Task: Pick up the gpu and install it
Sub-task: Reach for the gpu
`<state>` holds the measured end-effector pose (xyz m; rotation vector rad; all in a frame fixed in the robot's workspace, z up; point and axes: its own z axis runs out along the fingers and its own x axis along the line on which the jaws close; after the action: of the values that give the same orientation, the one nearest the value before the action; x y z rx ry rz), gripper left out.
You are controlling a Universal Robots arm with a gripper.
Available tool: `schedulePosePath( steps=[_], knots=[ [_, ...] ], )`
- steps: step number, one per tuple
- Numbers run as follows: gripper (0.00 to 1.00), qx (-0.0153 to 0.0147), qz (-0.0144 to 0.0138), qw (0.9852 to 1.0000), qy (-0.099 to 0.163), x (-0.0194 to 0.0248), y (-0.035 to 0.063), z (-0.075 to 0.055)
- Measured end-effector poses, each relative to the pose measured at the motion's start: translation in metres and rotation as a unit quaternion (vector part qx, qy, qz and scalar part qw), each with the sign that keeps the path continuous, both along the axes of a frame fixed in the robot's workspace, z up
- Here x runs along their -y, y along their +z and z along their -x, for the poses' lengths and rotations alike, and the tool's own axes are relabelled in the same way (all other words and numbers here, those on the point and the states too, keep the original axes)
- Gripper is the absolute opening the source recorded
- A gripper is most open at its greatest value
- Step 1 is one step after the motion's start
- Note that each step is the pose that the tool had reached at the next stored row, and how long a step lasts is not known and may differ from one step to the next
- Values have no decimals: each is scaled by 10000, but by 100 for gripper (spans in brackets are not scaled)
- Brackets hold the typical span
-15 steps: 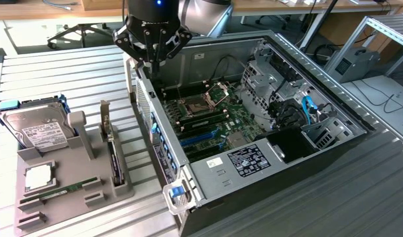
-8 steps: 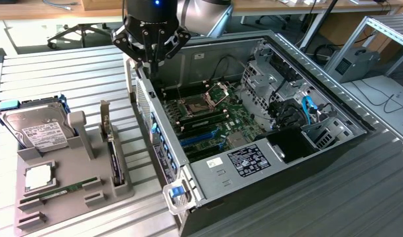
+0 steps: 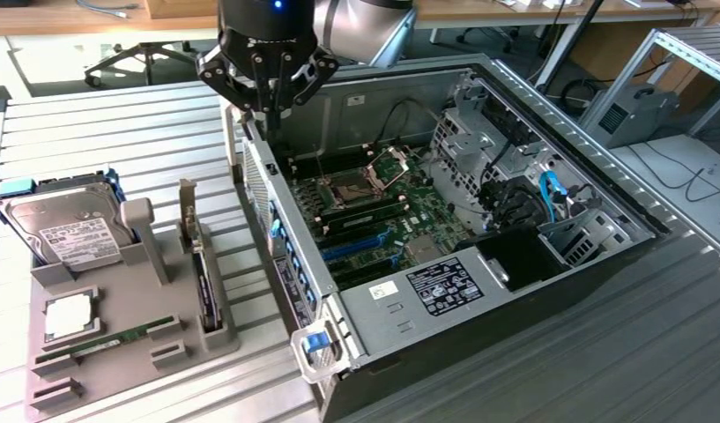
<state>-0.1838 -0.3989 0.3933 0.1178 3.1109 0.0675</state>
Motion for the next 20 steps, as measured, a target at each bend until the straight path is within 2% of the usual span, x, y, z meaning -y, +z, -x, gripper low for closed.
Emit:
schedulePosePath(
  steps=[20],
  knots=[
    [11,0,0,10000,0,0,0,69]
  ],
)
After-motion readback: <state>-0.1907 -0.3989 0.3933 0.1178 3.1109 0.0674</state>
